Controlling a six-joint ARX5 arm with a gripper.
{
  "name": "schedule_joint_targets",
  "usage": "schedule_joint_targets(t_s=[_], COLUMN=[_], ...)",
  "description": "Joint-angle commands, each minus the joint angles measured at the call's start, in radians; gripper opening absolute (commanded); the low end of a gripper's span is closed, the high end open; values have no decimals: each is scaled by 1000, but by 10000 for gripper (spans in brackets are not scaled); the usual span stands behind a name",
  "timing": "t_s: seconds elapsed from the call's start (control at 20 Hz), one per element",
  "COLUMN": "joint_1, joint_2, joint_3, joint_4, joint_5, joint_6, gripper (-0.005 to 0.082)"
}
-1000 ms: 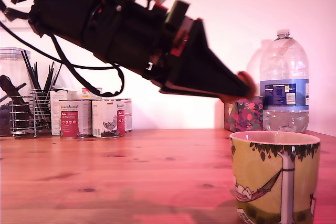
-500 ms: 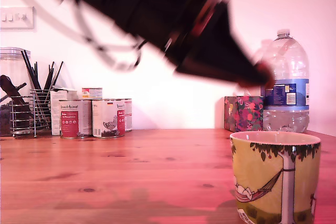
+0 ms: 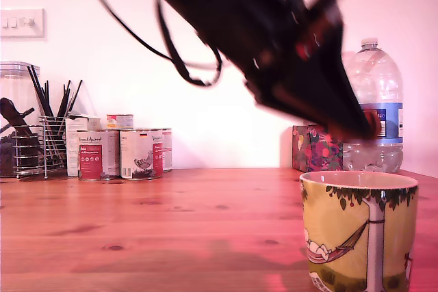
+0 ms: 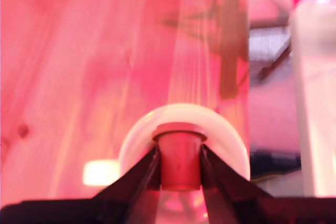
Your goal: Pick up the coffee capsules from the table one by one and drop them inside the nearest coffee cup
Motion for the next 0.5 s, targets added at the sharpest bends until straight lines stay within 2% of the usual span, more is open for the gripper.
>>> schedule_joint_targets(t_s=[0.0,0.15,0.45], joint_1=[-10,-16,-24], joint_2=[29,60,65], joint_3=[29,66,68], joint_4=[-35,-102,-130], joint_5=[-10,-36,-39], joint_6=[13,15,15], gripper=[21,21,21])
